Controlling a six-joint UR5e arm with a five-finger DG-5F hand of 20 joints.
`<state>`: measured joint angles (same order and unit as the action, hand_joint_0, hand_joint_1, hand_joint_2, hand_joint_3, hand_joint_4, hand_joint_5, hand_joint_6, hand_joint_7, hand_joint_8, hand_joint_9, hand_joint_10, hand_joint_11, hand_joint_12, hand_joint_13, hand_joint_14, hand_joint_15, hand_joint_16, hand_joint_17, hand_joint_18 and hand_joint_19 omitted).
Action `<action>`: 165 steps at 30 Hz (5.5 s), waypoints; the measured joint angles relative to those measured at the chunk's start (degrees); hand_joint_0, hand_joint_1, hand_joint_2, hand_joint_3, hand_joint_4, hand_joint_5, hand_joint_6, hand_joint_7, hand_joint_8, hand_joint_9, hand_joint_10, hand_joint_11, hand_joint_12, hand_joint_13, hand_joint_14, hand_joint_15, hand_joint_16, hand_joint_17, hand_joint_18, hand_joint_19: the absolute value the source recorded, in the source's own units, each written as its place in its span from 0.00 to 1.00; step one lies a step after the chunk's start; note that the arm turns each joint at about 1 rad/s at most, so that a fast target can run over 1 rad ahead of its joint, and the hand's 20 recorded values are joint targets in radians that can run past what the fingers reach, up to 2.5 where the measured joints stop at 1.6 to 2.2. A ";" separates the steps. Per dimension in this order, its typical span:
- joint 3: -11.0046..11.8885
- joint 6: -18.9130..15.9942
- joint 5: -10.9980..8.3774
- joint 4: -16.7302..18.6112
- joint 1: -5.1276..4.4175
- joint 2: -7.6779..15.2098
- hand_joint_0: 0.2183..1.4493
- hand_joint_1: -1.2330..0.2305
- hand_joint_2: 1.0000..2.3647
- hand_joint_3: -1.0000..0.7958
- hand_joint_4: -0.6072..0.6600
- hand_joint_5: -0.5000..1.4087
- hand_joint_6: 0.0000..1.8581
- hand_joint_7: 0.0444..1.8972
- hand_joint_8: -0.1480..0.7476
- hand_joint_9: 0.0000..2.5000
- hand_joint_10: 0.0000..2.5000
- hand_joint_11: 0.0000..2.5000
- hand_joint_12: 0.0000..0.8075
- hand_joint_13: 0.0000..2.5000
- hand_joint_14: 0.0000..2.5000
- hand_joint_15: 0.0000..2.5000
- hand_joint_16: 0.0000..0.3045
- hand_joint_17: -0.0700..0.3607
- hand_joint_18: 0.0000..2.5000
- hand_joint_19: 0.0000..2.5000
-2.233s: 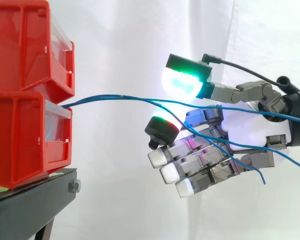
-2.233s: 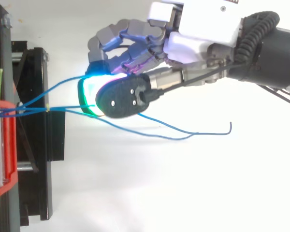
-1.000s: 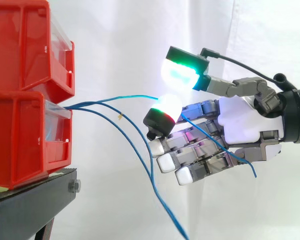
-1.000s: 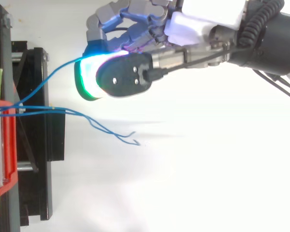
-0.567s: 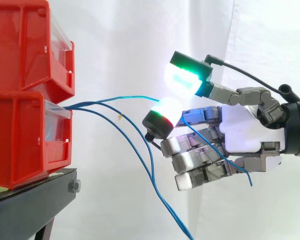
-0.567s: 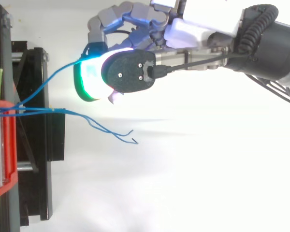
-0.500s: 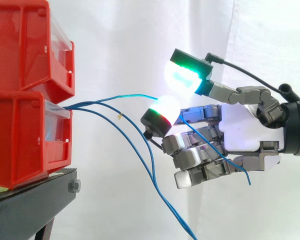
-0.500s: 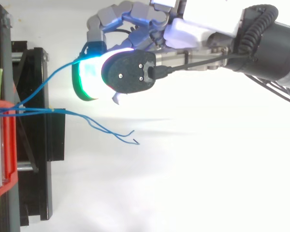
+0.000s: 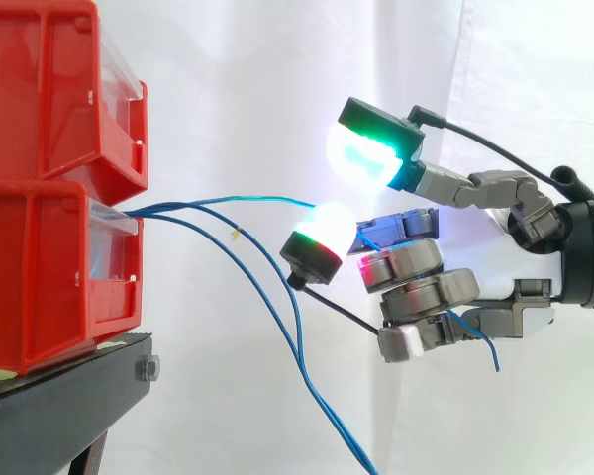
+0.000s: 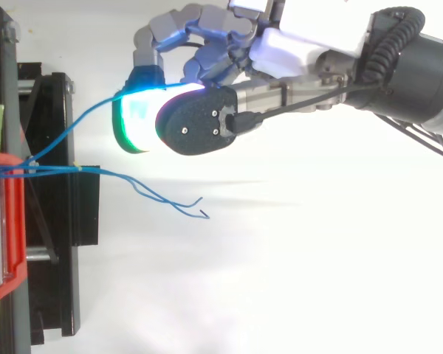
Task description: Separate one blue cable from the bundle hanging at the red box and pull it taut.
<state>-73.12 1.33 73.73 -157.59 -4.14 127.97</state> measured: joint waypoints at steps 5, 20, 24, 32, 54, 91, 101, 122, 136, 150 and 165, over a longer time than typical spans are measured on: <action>0.00 0.35 -0.20 -0.43 0.00 0.00 0.27 0.43 0.00 0.28 0.62 0.15 0.40 0.56 0.48 0.28 0.56 0.63 0.39 0.32 0.77 0.70 0.10 0.33 0.45 0.55; 0.00 1.72 -0.96 -1.22 0.08 0.49 0.27 0.45 0.00 0.28 0.61 0.15 0.40 0.56 0.48 0.24 0.81 0.63 0.39 0.27 0.96 0.72 0.10 0.32 0.48 0.61; 0.00 1.99 -1.03 -1.25 0.03 0.59 0.27 0.45 0.00 0.28 0.62 0.15 0.40 0.56 0.48 0.21 0.95 0.68 0.41 0.27 0.96 0.76 0.10 0.32 0.48 0.62; 0.00 2.39 -1.08 -1.30 0.01 0.61 0.26 0.45 0.00 0.28 0.61 0.15 0.40 0.56 0.50 0.15 1.00 0.73 0.42 0.24 1.00 0.73 0.10 0.33 0.49 0.65; 0.00 3.63 -2.16 -0.92 0.19 2.20 0.25 0.46 0.00 0.28 0.61 0.15 0.40 0.55 0.51 0.11 1.00 0.83 0.44 0.24 1.00 0.73 0.11 0.34 0.51 0.66; 0.35 5.76 -0.75 -9.88 1.66 -2.79 0.23 0.49 0.00 0.28 0.62 0.14 0.38 0.54 0.52 0.13 1.00 1.00 0.52 0.32 1.00 0.82 0.13 0.38 0.62 0.84; 0.31 7.25 -1.61 -9.17 1.30 -2.99 0.23 0.49 0.00 0.28 0.61 0.14 0.38 0.55 0.52 0.13 1.00 1.00 0.51 0.32 1.00 0.82 0.14 0.38 0.62 0.84; 0.35 7.74 -5.45 2.70 0.03 3.04 0.22 0.45 0.00 0.28 0.63 0.14 0.36 0.56 0.52 0.11 1.00 1.00 0.52 0.31 1.00 0.80 0.14 0.39 0.60 0.82; 0.43 8.17 -5.94 3.30 -0.15 4.30 0.20 0.49 0.00 0.28 0.63 0.14 0.35 0.58 0.53 0.08 1.00 0.97 0.50 0.29 1.00 0.78 0.15 0.41 0.57 0.78; 2.50 7.92 -6.10 2.17 0.18 4.50 0.20 0.53 0.00 0.28 0.63 0.14 0.31 0.64 0.55 0.07 1.00 0.82 0.49 0.27 1.00 0.69 0.15 0.40 0.54 0.77; 4.35 7.48 0.33 -6.53 0.78 3.26 0.21 0.53 0.00 0.28 0.64 0.15 0.30 0.64 0.55 0.06 1.00 1.00 0.50 0.23 1.00 0.78 0.14 0.39 0.55 0.80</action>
<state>-68.77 8.81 74.06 -164.12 -3.36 131.23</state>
